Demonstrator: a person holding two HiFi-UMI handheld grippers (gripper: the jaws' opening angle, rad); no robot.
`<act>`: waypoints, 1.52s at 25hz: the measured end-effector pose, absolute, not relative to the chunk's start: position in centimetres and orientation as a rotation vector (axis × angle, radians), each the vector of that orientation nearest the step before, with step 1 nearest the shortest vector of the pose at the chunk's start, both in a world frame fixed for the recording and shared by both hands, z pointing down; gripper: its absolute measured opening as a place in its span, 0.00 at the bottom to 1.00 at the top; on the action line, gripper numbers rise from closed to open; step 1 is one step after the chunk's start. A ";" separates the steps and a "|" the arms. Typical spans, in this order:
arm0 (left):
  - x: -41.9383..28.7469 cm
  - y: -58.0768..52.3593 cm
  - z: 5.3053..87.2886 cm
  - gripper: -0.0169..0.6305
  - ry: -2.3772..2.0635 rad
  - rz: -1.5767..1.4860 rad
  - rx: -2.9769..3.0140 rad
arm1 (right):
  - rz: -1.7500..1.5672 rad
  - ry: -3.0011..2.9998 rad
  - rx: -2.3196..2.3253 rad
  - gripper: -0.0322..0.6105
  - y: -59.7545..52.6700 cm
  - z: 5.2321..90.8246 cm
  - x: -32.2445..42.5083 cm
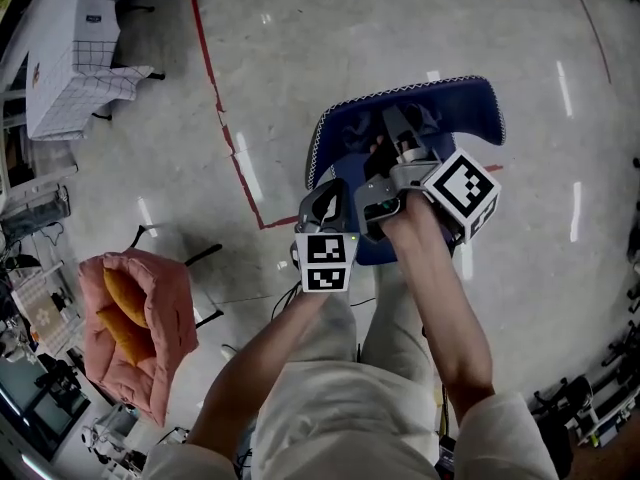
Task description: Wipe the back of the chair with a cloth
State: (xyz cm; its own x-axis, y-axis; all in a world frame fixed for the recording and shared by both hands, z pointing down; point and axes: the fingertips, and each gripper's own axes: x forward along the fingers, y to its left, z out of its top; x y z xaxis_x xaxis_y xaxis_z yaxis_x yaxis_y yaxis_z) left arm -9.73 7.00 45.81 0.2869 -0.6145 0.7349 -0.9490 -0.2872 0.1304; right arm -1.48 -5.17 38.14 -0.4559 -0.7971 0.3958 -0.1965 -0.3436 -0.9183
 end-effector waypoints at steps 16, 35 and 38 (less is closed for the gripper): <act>-8.9 6.7 45.9 0.03 -1.390 0.759 2.003 | -1.903 1.406 -1.259 0.13 -3.7 40.8 -1.5; -8.8 7.0 46.0 0.03 -1.385 0.773 2.010 | -2.111 1.243 -1.376 0.21 -0.9 47.9 -1.4; -9.0 6.8 46.0 0.03 -1.382 0.776 2.015 | -2.110 1.254 -1.358 0.18 -0.9 48.2 -1.6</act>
State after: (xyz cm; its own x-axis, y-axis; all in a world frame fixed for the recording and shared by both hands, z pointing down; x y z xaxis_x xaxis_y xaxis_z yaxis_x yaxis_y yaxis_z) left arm -9.01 6.84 45.99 0.2975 -0.6132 0.7318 -0.9440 -0.3032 0.1297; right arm -1.56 -0.91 48.24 -0.4881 -0.6690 0.5605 -0.1722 -0.5557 -0.8133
